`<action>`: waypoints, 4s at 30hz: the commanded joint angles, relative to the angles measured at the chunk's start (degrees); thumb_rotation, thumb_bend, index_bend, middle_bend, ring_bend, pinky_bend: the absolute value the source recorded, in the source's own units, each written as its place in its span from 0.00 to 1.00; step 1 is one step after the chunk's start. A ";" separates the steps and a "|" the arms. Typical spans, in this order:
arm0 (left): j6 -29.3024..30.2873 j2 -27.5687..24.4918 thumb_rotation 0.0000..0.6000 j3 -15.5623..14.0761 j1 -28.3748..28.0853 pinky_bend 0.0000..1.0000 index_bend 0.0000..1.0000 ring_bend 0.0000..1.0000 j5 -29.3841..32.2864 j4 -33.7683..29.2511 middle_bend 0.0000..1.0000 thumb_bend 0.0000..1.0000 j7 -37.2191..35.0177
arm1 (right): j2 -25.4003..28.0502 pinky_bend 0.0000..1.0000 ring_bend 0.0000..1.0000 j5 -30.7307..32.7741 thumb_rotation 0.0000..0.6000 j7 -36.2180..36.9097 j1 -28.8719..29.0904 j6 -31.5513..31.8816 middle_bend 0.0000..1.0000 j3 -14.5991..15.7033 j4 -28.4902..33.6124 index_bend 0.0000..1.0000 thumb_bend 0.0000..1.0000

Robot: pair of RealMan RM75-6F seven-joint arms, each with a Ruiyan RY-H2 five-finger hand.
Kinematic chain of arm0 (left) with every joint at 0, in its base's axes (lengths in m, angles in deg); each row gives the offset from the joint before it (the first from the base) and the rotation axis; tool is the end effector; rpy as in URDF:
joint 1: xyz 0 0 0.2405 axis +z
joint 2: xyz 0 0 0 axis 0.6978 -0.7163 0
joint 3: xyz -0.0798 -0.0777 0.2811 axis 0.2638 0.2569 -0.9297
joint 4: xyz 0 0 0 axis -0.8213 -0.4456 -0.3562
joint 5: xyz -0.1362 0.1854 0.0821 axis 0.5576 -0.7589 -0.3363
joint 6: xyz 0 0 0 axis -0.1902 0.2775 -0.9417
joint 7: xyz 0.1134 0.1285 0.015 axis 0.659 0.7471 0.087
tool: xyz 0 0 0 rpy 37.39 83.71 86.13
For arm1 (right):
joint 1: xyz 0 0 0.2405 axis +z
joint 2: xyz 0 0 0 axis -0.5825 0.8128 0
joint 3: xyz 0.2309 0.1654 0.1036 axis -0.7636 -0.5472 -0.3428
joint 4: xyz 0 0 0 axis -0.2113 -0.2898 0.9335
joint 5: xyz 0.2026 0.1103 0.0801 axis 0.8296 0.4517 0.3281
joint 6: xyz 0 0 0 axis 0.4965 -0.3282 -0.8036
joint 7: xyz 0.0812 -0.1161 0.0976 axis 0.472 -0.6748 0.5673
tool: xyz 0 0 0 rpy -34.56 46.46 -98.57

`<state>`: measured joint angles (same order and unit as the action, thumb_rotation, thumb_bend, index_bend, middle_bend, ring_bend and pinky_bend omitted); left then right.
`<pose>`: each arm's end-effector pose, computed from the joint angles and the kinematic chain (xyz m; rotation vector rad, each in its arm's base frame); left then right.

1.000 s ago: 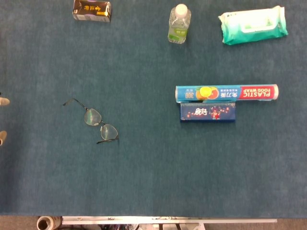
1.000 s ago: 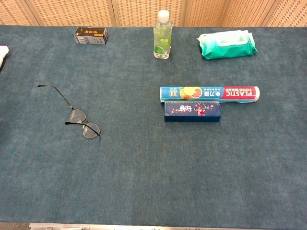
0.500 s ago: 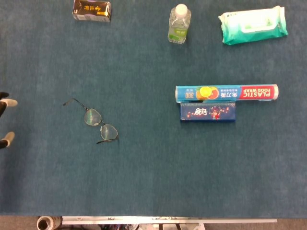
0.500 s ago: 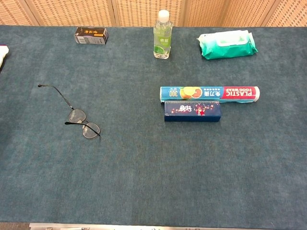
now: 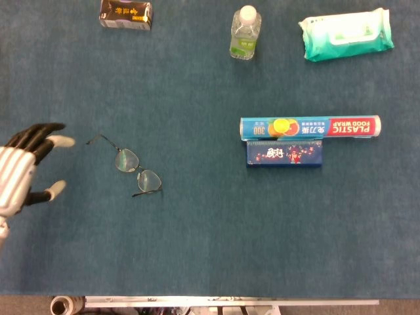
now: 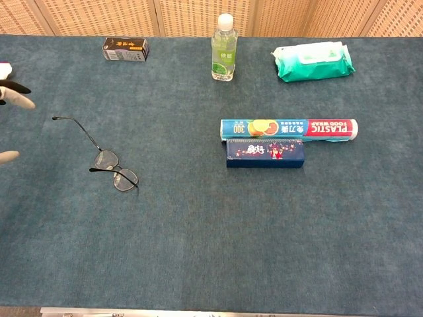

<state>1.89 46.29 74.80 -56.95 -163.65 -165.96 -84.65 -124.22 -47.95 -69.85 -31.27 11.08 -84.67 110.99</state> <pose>-0.3197 0.2418 0.0875 -1.6407 -1.0516 -1.1168 -0.3277 -0.2019 0.1810 1.5324 -0.6482 0.6630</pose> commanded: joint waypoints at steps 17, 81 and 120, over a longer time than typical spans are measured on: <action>-8.94 5.00 1.00 4.09 -8.78 0.22 0.30 0.16 4.11 2.07 0.19 0.17 1.97 | 0.51 0.30 0.18 1.02 1.00 0.38 -0.02 -0.54 0.20 -0.76 0.13 0.23 0.04; -9.64 19.15 1.00 8.36 -11.73 0.22 0.29 0.16 18.68 13.86 0.18 0.17 6.42 | 0.26 0.30 0.18 0.20 1.00 -0.05 -0.29 -0.56 0.21 -0.98 0.20 0.23 0.04; -0.87 15.36 1.00 7.64 -5.66 0.23 0.28 0.16 22.59 5.72 0.19 0.17 29.08 | 0.34 0.30 0.18 -0.13 1.00 0.14 -0.42 -0.46 0.21 -0.92 0.39 0.23 0.04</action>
<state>0.98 61.77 82.54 -62.71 -140.95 -160.12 -55.49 -123.88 -48.07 -69.71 -31.69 10.62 -85.59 111.37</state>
